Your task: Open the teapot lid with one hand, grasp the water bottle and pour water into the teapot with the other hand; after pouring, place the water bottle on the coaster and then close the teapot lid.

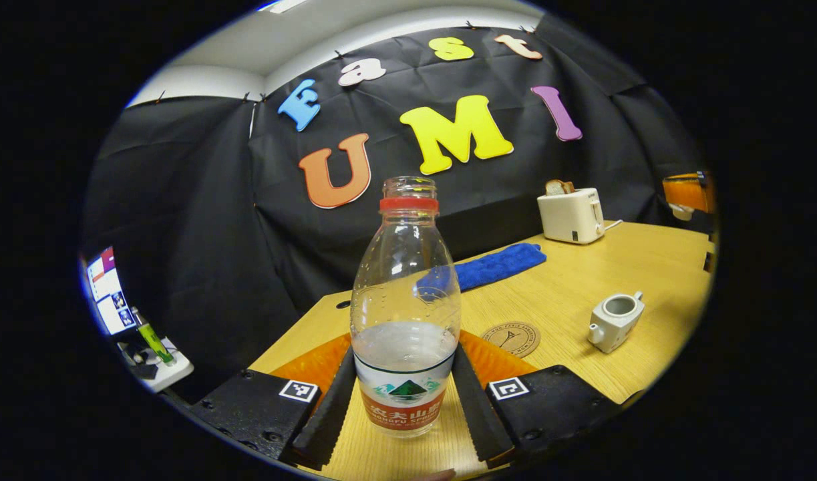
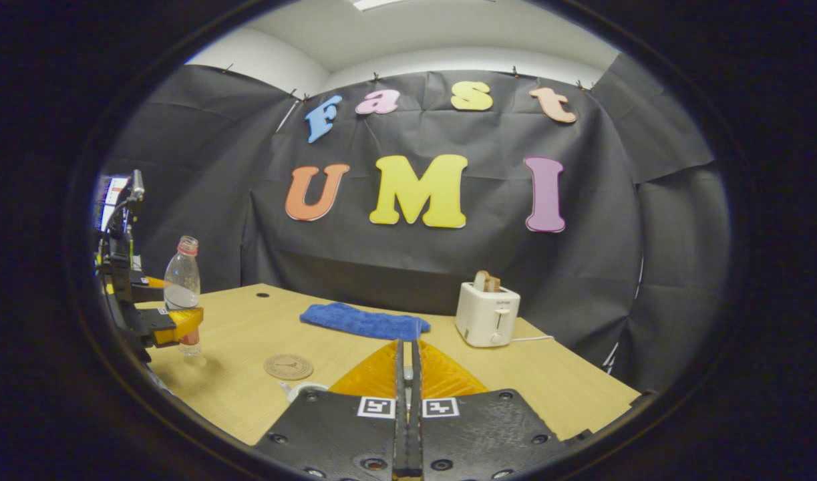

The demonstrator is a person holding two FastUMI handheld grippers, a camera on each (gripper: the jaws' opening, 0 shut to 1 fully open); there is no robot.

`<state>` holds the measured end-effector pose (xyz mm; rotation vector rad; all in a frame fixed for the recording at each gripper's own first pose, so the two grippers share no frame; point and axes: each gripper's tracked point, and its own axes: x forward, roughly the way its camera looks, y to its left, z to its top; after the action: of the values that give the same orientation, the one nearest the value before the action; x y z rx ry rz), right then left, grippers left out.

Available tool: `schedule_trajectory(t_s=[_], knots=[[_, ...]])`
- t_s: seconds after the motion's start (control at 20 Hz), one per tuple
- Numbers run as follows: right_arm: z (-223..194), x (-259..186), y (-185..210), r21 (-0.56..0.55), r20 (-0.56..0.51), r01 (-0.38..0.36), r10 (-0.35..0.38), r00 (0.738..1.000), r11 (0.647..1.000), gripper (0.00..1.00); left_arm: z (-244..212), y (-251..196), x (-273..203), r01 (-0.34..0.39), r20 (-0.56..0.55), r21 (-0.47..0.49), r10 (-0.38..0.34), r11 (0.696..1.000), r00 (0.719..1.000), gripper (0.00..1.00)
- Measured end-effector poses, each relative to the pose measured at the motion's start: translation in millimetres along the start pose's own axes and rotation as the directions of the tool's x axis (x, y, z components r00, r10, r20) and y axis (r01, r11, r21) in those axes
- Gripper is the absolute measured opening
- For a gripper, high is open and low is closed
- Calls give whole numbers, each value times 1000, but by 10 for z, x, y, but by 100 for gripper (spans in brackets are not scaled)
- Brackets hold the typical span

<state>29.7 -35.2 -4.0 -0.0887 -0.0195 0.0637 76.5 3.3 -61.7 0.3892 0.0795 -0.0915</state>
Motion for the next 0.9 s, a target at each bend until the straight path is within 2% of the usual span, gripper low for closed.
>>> schedule_trajectory(t_s=[0.2, 0.4, 0.7, 0.9], knots=[[4, 29, -221, 18, -11, 34, -34, 999, 999, 0, 51, -86, 86, -5, -48, 205, 15, 979, 999, 77], [7, 50, -440, 42, -26, 67, -66, 997, 997, 0, 82, -265, 135, 35, -84, 376, -3, 926, 996, 76], [1, 35, -763, 66, -42, 121, -118, 992, 990, 0, 48, -461, 202, 74, -131, 567, 1, 821, 991, 77], [-9, 40, -856, 77, -51, 132, -129, 990, 988, 0, 64, -545, 205, 88, -143, 668, 11, 739, 990, 76]])
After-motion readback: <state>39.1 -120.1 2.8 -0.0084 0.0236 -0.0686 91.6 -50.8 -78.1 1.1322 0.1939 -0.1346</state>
